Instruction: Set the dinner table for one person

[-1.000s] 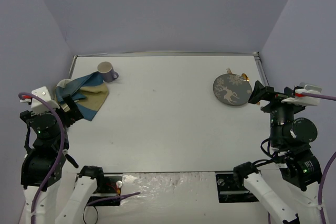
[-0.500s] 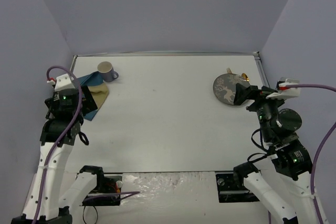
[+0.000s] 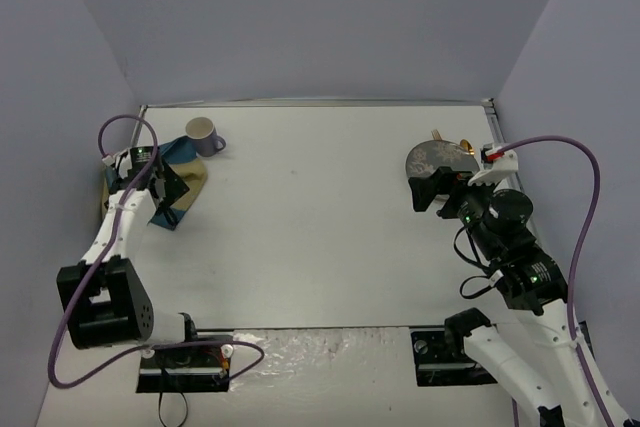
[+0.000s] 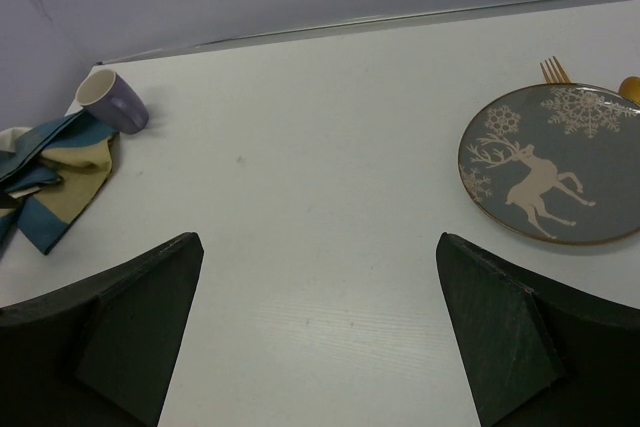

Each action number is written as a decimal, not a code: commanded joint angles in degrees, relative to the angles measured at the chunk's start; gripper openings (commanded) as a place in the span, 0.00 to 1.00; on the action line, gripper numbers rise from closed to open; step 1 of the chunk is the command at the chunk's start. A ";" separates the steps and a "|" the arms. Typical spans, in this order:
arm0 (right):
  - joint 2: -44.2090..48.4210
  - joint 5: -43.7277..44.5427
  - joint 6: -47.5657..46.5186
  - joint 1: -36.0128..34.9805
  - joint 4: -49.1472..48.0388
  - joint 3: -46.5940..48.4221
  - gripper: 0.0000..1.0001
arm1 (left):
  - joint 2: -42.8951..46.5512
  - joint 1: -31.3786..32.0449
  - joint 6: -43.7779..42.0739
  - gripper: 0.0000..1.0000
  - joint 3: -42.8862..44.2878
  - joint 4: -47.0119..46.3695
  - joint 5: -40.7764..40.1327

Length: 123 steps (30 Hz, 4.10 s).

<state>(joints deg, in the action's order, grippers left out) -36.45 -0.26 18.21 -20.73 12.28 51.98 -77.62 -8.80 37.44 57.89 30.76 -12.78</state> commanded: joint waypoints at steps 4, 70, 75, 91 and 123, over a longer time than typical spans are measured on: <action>2.25 -1.15 0.35 -0.30 -2.21 -0.85 1.00 | -13.11 -5.17 5.07 0.97 4.07 -9.02 3.72; -22.74 -4.29 14.80 -2.30 -17.06 -14.50 1.00 | -1.45 56.62 18.59 0.96 8.38 -0.76 -0.53; -30.11 -0.64 14.55 -7.09 -21.06 -14.81 0.96 | 0.14 56.70 20.89 0.95 -0.03 -0.42 0.96; -52.84 15.36 16.15 -18.50 -24.84 -9.29 0.98 | -6.74 55.59 18.97 0.87 -4.91 -6.95 2.72; -44.71 19.24 13.69 -12.35 -18.95 -14.89 0.00 | -2.01 37.46 3.97 0.00 -2.12 -1.31 -0.63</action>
<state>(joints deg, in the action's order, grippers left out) -87.16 14.08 34.29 -36.49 -12.02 36.96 -85.38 34.57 49.68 50.46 23.40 -8.11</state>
